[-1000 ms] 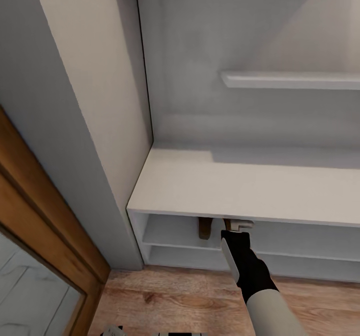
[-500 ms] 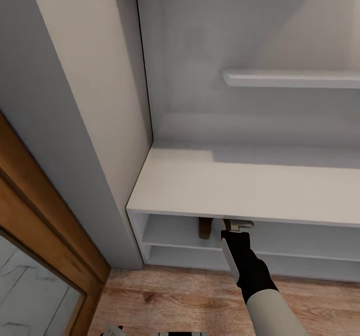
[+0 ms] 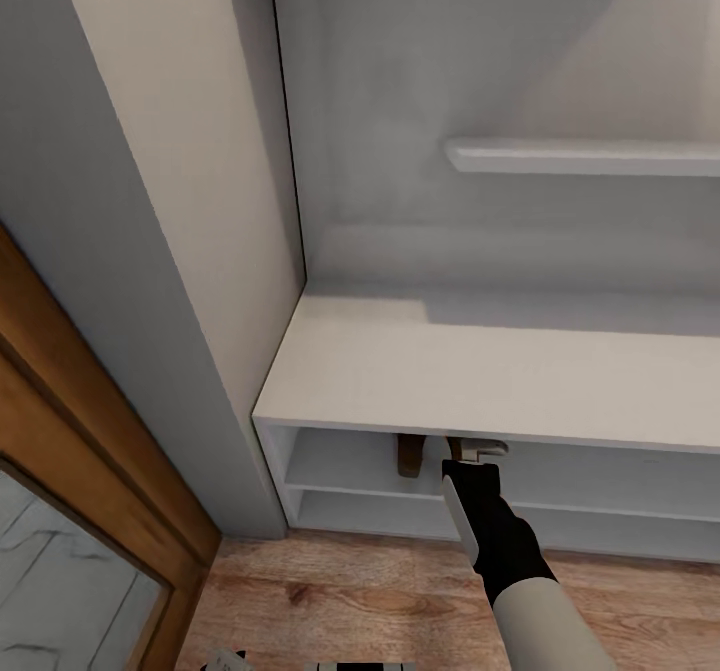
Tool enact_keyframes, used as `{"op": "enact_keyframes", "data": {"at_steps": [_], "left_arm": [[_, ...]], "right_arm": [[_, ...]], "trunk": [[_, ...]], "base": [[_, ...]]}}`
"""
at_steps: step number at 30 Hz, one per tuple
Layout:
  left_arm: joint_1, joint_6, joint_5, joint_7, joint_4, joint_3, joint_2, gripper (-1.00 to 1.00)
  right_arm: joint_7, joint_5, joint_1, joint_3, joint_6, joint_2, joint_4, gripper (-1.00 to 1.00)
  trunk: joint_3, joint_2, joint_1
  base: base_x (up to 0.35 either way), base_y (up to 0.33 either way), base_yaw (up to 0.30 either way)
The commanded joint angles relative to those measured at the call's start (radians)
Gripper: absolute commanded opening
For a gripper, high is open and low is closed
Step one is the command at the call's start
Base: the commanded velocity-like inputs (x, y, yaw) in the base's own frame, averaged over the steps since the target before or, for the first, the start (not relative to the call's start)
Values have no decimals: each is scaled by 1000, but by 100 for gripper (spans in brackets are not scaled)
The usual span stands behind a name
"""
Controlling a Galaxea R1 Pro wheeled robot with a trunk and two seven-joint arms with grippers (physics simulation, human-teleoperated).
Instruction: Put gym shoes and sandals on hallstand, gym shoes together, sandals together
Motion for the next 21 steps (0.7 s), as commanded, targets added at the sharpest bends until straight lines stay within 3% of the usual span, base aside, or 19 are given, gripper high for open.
{"op": "enact_keyframes", "data": {"at_steps": [1, 21], "left_arm": [[0, -5, -4, -4, 1, 3, 0, 100], [0, -6, -3, -4, -1, 4, 0, 100]], "right_arm": [[-1, 1, 0, -2, 5, 1, -1, -100], [-1, 1, 0, -3, 5, 1, -1, -100]], "trunk": [[-1, 0, 0], [-1, 0, 0]], "base": [[0, 0, 0], [39, 7, 0]]}}
